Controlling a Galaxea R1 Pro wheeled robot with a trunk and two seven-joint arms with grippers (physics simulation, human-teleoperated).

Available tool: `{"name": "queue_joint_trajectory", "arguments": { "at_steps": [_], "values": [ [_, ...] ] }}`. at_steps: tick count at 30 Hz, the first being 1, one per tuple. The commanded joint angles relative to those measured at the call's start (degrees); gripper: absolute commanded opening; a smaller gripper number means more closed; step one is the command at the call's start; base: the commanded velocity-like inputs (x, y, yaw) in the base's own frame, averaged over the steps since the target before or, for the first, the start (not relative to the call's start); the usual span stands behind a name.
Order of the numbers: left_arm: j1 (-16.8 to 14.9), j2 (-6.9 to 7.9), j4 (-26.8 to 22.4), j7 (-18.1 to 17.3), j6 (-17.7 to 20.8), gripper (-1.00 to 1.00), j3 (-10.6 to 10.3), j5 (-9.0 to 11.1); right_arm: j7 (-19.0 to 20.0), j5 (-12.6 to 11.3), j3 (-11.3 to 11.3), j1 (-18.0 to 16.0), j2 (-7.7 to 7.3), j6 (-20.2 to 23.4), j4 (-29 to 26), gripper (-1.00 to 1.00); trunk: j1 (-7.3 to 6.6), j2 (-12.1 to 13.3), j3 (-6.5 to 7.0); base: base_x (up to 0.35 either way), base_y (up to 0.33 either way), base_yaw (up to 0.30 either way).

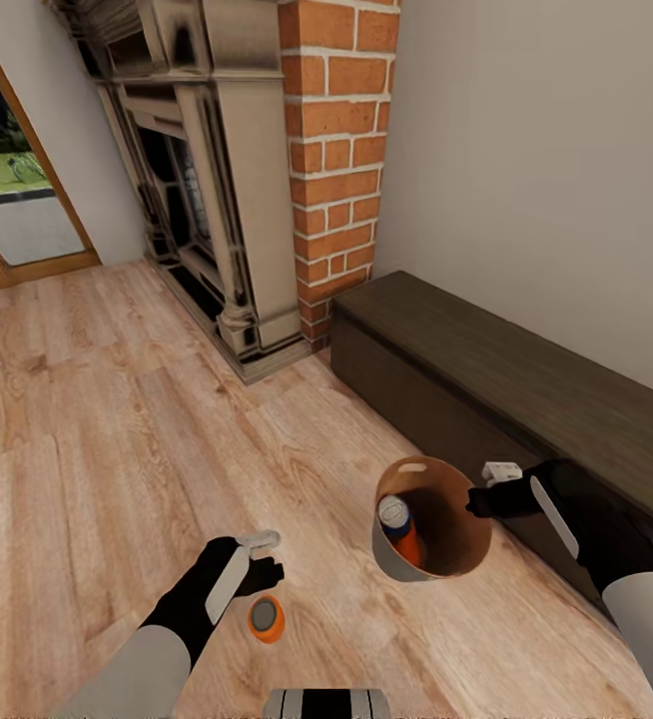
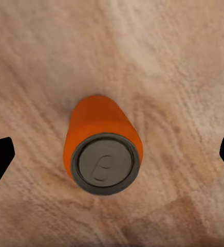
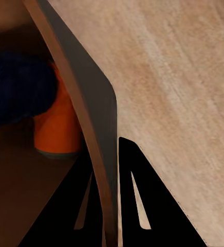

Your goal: Put the three can of soda from the living room inside the tash can in the kitchen.

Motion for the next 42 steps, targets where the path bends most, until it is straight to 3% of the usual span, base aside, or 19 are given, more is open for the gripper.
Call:
{"name": "queue_joint_trajectory", "arguments": {
  "at_steps": [1, 20, 27, 36, 42],
  "values": [
    [-0.04, -0.02, 0.01, 0.0, 0.0, 1.0, -0.01, 0.0, 0.42, -0.75, 0.01, -0.02, 0.03, 0.17, -0.23, -1.0, 0.01, -0.02, -0.22, 0.0, 0.0, 0.0],
    [-1.62, -0.01, 0.01, 0.97, 0.15, 1.0, -0.05, -0.18, 0.45, -0.8, 0.72, 0.81, -0.37, 0.17, -4.36, -1.0, 0.5, -0.28, -4.43, 0.0, 0.0, 0.0],
    [-2.6, -0.21, -0.29, 1.0, 0.41, 1.0, -3.26, 0.11, 0.42, -0.81, 0.72, 0.94, -0.28, 0.17, -4.88, -1.0, 0.68, -0.37, -5.98, 0.0, 0.0, 0.0],
    [-2.67, -0.15, -0.27, 0.97, 0.44, 1.0, -3.97, 0.4, 0.47, -0.84, 0.62, 0.83, -0.5, 0.17, -5.66, -1.0, 0.74, -0.4, -6.43, 0.0, 0.0, 0.0],
    [-2.67, -0.15, 0.0, 0.97, 0.37, 1.0, -3.95, 0.44, 4.85, -1.12, 0.47, 0.95, -0.68, 0.17, -8.67, -1.0, 0.89, -0.48, -7.76, 0.0, 0.0, 0.0]
  ]
}}
